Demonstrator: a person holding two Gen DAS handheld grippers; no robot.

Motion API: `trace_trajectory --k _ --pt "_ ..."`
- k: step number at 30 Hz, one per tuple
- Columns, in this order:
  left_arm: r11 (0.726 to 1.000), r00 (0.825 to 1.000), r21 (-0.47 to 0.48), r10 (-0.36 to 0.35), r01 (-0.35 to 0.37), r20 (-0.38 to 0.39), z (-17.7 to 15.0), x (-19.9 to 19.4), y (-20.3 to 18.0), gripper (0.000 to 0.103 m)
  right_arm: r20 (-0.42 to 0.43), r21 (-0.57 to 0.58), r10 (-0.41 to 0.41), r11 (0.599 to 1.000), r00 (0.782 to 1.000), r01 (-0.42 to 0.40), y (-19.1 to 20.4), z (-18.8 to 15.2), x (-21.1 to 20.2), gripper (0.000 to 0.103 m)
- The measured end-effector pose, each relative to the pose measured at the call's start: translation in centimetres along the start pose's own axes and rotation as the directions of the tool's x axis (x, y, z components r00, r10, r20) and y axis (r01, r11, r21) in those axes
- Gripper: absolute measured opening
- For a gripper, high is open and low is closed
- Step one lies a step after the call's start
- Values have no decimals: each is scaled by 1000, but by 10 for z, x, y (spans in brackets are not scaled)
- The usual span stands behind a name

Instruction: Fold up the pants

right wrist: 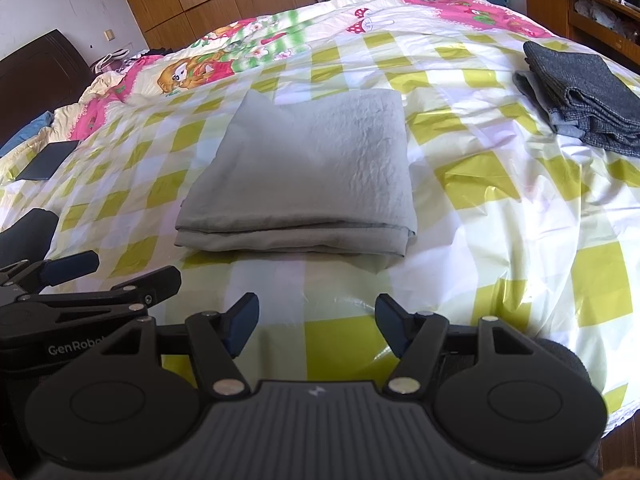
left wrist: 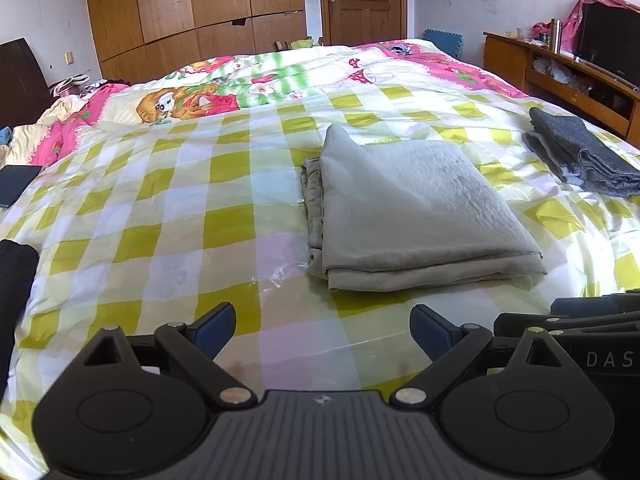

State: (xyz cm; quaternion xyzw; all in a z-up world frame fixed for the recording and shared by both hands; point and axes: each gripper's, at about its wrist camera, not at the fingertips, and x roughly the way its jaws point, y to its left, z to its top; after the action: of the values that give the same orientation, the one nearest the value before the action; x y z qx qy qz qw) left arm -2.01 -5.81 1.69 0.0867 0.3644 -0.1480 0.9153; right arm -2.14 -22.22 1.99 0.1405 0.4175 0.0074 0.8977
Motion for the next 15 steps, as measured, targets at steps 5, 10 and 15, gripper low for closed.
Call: trace_trajectory --k 5,10,15 --pt "1000 1000 -4 1 -1 -1 0 0 0 103 0 -1 0 1000 1000 0 0 0 0 65" --pt "1000 1000 -6 1 -1 -3 0 0 0 103 -1 0 -1 1000 1000 1 0 0 0 65" --pt "1000 1000 -10 0 0 -5 -1 0 -1 103 -2 5 -2 1000 1000 2 0 -1 0 65"
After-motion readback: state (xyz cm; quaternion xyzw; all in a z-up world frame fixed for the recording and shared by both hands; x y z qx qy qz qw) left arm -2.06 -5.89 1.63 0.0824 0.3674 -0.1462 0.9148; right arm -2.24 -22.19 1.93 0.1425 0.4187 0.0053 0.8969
